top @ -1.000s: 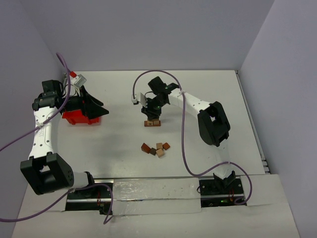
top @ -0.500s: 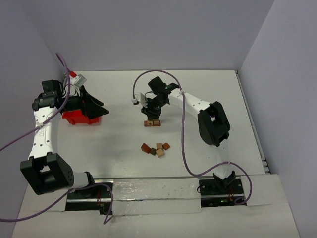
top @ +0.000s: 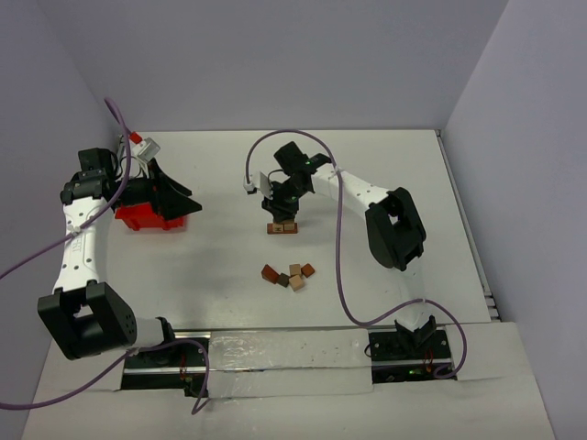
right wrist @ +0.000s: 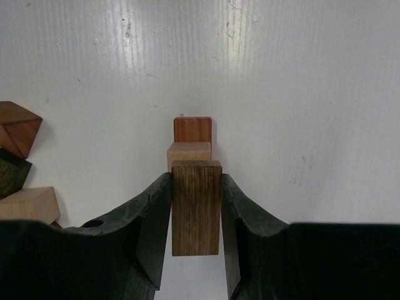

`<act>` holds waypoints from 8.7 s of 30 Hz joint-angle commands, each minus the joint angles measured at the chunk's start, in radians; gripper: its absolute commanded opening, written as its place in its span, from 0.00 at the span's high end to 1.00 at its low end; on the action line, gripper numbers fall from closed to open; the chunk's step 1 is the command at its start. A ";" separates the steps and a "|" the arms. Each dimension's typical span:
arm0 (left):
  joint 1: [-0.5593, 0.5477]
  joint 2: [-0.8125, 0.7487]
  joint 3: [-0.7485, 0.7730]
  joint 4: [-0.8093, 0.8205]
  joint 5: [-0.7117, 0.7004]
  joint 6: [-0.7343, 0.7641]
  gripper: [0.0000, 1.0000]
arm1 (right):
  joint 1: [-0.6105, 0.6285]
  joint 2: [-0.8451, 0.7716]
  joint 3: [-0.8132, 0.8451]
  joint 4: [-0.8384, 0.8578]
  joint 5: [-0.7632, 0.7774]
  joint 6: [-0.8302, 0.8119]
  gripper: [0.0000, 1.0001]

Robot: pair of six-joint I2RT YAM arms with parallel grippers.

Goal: Build the wood block tower

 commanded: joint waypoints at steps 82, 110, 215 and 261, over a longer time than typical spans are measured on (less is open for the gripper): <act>0.003 -0.002 0.015 0.006 -0.004 0.030 0.01 | 0.034 -0.138 0.066 -0.046 -0.038 0.008 0.19; -0.841 0.063 -0.011 0.080 -0.514 0.306 0.10 | -0.444 -0.991 -0.721 0.019 -0.231 0.145 0.00; -0.796 0.682 0.641 -0.120 -0.735 0.452 0.94 | -0.602 -0.783 -0.707 0.067 -0.348 0.267 0.00; -0.829 0.787 0.649 -0.055 -0.810 0.364 0.76 | -0.586 -0.749 -0.694 0.042 -0.338 0.253 0.00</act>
